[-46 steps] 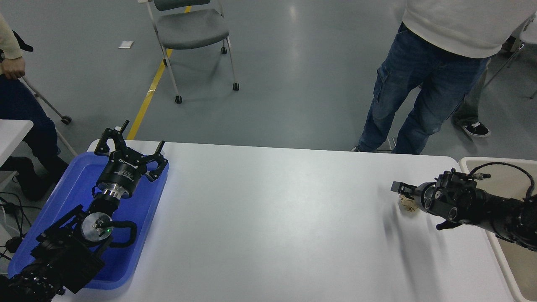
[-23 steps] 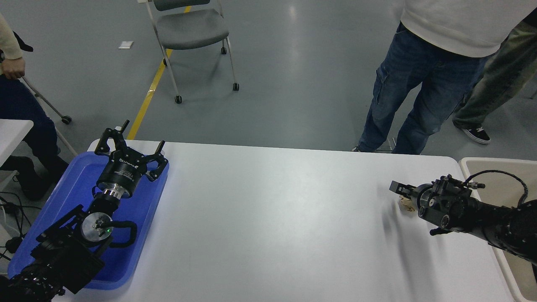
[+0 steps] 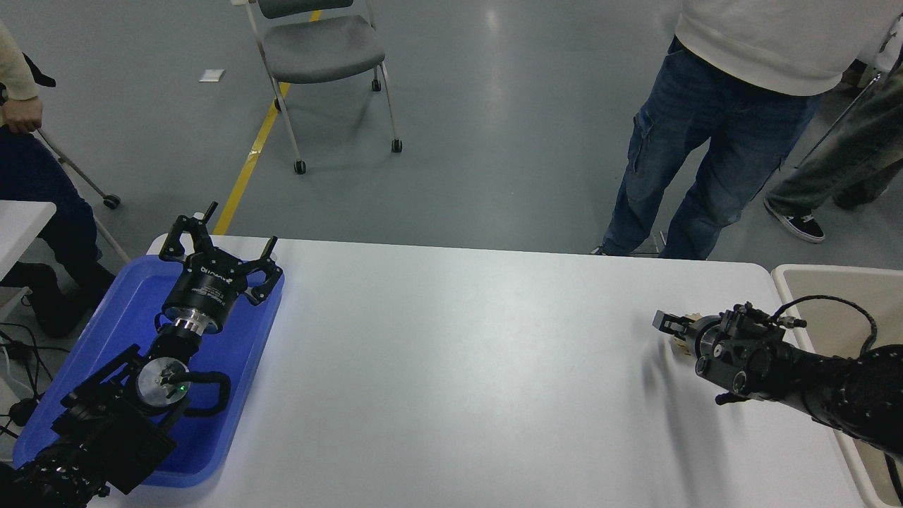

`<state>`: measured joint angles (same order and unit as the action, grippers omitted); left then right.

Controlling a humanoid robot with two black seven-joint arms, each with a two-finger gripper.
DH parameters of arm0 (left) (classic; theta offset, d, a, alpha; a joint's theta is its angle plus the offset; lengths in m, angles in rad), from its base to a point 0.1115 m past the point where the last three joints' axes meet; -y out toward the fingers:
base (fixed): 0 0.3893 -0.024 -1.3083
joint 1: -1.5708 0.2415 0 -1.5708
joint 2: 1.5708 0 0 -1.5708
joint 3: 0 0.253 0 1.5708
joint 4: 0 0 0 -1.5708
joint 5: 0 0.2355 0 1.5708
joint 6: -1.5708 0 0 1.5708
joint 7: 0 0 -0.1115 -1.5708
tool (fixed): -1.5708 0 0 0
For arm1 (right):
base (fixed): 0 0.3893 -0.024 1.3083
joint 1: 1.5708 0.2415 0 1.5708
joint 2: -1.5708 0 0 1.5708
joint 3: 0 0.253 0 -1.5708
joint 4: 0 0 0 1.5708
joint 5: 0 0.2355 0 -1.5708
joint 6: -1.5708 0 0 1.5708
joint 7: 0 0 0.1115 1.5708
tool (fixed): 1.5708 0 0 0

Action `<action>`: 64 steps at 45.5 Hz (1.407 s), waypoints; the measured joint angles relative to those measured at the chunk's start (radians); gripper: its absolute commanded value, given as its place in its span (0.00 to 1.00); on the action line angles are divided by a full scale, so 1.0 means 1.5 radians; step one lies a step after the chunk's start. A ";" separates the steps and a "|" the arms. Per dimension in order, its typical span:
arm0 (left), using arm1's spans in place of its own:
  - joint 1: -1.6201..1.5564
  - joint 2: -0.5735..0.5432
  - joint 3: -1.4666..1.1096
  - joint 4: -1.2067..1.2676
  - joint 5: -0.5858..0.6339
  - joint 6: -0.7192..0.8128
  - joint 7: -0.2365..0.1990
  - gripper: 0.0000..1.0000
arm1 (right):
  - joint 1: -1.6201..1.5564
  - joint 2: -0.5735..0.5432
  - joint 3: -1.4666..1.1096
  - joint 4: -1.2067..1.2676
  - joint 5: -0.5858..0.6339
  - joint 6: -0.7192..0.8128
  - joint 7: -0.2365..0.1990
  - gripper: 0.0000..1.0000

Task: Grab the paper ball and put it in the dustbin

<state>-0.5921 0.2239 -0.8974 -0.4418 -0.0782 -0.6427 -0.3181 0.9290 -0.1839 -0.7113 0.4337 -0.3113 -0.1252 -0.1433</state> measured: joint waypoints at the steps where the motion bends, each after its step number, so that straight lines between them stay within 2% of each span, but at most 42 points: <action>1: 0.000 0.000 0.000 0.000 0.000 0.000 0.000 1.00 | -0.001 0.000 0.000 0.000 0.000 0.000 0.000 0.27; 4: 0.000 0.000 0.000 0.000 0.000 0.000 0.000 1.00 | -0.002 0.000 0.001 0.000 0.001 -0.001 0.000 0.01; 5: 0.000 0.000 0.000 0.000 0.000 0.000 0.000 1.00 | -0.002 0.000 0.001 0.000 0.001 -0.001 0.000 0.00; 20: 0.000 0.000 0.000 0.000 0.000 0.000 0.000 1.00 | -0.008 -0.013 0.016 0.024 0.007 -0.006 0.001 0.00; 31: 0.000 0.000 0.000 0.000 0.000 0.000 0.000 1.00 | 0.025 -0.048 0.039 0.101 0.009 -0.030 0.001 0.00; 52: -0.001 0.000 0.000 0.000 0.000 0.000 0.000 1.00 | 0.237 -0.179 -0.098 0.450 0.003 -0.046 0.004 0.00; 64: -0.001 0.000 0.000 0.000 0.000 0.000 0.000 1.00 | 0.406 -0.224 -0.211 0.644 0.005 0.006 0.005 0.00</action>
<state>-0.5931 0.2240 -0.8973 -0.4417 -0.0780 -0.6427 -0.3178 1.5376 -0.5202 -1.0282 1.4004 -0.3037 -0.1168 -0.1354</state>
